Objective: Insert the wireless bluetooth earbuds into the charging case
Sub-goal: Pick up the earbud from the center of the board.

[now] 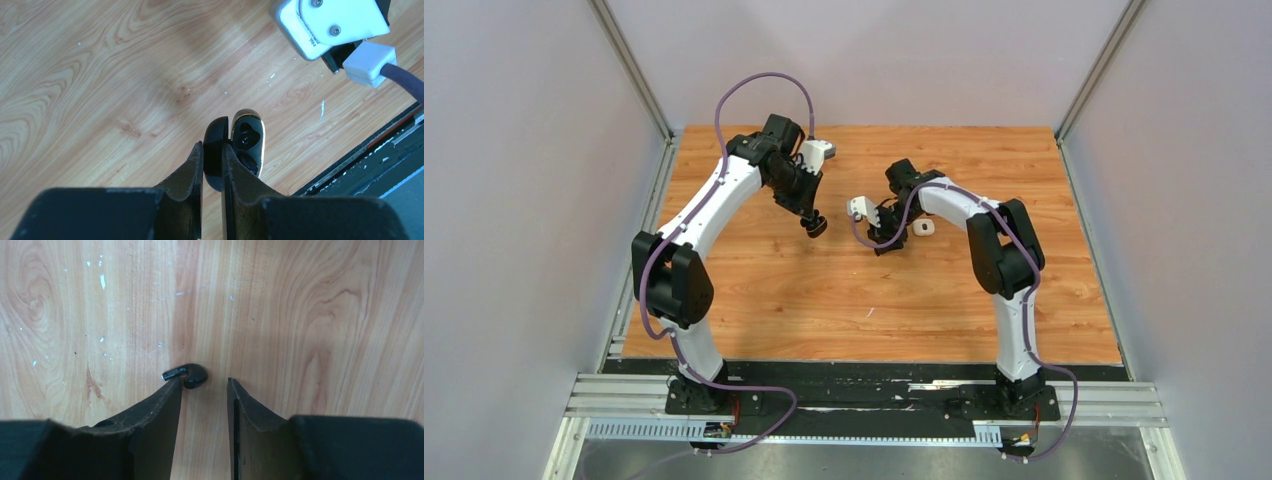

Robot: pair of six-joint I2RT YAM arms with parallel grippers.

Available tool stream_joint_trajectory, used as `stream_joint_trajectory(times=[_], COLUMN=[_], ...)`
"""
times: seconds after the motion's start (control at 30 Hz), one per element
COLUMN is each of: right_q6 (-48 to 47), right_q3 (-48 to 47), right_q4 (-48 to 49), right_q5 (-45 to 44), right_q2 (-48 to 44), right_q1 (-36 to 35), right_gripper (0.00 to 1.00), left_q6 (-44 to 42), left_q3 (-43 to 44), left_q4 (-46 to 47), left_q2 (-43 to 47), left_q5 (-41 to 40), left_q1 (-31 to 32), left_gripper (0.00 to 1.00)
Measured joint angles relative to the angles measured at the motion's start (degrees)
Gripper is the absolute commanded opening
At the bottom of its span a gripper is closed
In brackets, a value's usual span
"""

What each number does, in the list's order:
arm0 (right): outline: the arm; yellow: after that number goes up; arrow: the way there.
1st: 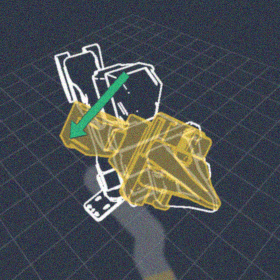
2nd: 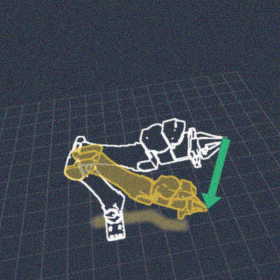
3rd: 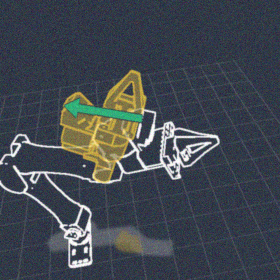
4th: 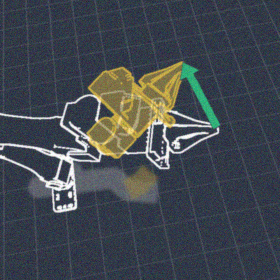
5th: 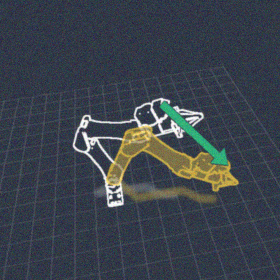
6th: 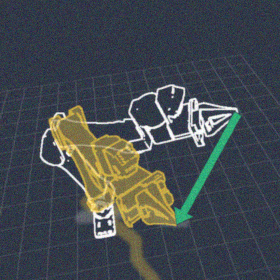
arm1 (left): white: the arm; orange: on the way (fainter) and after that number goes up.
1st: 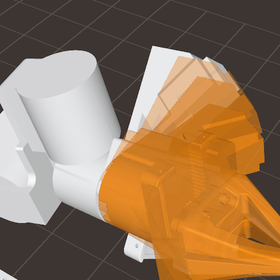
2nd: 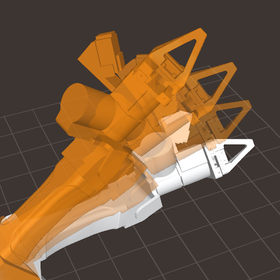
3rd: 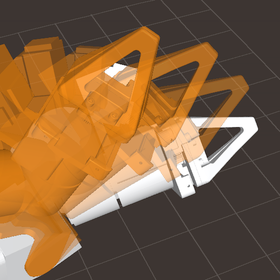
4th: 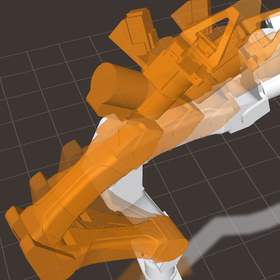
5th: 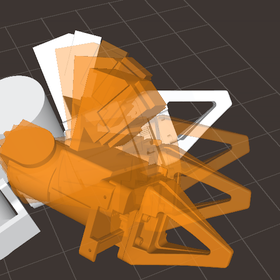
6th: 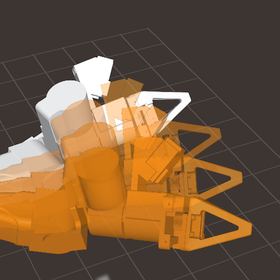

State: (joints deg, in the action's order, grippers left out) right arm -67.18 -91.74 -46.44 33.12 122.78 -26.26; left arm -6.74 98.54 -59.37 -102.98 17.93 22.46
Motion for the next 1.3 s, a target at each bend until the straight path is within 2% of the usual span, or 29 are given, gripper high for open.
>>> stream_joint_trajectory(times=[0.13,0.27,0.63,1.3], right_q6=[0.04,0.20,1.86,6.45], right_q3=[-0.02,-0.13,0.02,7.45], right_q4=[-0.13,-0.61,-0.33,9.84], right_q5=[0.42,0.44,0.37,0.31], right_q2=[0.00,0.02,0.02,-3.65], right_q1=[-0.83,-1.49,-1.20,-0.61], right_gripper=[0.30,0.29,0.35,0.38], left_q6=[-0.02,-0.02,-0.04,-0.02], left_q3=[0.00,0.00,0.00,0.00], left_q4=[0.00,0.00,0.00,-0.02], left_q2=[0.00,0.00,0.00,0.00], left_q5=[0.00,0.00,0.00,0.00], left_q1=[0.00,0.00,0.00,0.00], left_gripper=[0.00,0.00,0.00,0.00])
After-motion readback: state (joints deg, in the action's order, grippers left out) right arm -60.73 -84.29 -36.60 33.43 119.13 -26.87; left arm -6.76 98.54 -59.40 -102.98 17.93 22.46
